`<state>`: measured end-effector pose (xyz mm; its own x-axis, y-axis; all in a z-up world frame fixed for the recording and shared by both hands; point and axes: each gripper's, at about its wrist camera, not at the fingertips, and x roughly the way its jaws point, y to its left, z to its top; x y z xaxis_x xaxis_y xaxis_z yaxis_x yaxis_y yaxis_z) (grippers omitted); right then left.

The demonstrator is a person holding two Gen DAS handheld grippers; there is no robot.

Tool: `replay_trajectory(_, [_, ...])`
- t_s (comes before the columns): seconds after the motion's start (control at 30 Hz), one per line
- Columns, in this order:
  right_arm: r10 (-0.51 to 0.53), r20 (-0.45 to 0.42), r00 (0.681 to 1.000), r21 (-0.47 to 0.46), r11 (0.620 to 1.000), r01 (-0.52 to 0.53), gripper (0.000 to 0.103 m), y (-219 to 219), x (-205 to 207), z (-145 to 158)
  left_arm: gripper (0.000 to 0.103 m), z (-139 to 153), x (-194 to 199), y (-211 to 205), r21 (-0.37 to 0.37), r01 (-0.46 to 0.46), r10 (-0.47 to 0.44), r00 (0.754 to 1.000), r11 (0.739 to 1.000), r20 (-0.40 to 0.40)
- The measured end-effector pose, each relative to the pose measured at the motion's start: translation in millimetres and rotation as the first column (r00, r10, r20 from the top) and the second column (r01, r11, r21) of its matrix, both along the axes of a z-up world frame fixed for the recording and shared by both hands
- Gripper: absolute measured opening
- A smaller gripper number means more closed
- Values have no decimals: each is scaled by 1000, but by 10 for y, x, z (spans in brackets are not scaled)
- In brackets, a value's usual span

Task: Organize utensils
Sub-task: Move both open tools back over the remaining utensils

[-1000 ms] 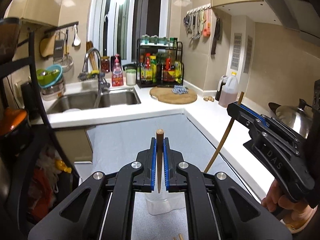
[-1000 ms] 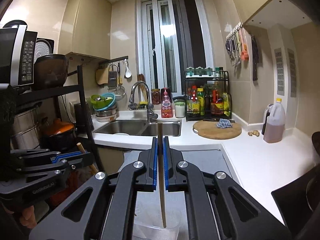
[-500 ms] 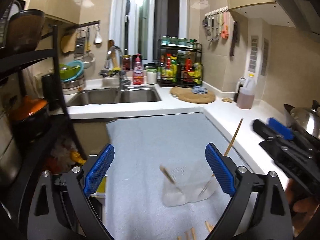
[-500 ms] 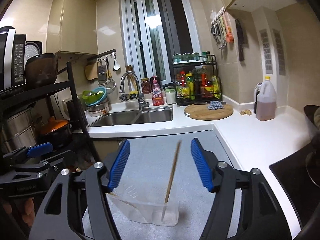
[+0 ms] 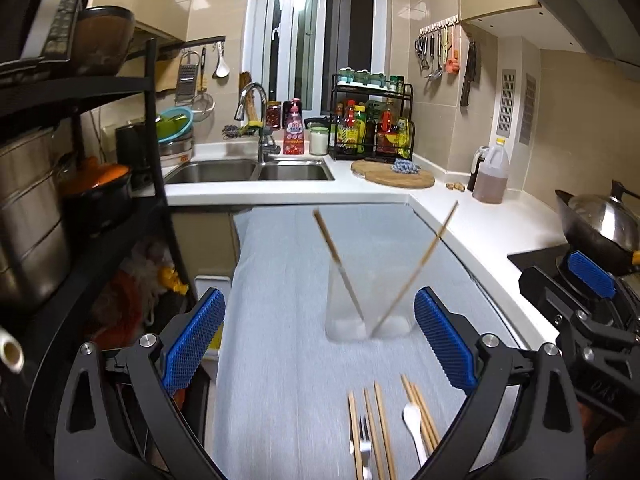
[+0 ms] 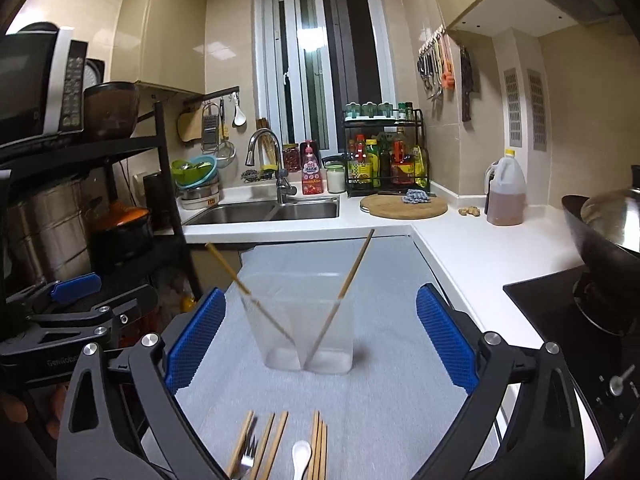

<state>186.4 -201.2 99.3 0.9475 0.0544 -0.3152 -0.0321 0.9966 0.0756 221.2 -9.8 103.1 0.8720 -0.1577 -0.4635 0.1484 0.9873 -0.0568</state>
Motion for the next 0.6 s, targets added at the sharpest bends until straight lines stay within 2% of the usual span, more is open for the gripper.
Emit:
replay_trajectory(0.13, [-5, -28, 1000, 5, 1000, 5, 95, 23, -293, -144, 93, -125, -286, 30, -17, -8, 8, 1000, 1000, -25])
replay_trajectory(0.3, [-32, -65, 997, -15, 999, 31, 95, 38, -592, -385, 93, -356, -607, 27, 3, -21, 21, 998, 1000, -54])
replay_trajectory(0.5, [-69, -98, 993, -21, 998, 67, 95, -62, -956, -741, 93, -754, -910, 59, 19, -34, 35, 997, 999, -63])
replay_trajectory(0.6, [-90, -152, 984, -20, 996, 88, 95, -125, -1037, -949, 93, -955, -1016, 92, 12, -49, 49, 995, 999, -81])
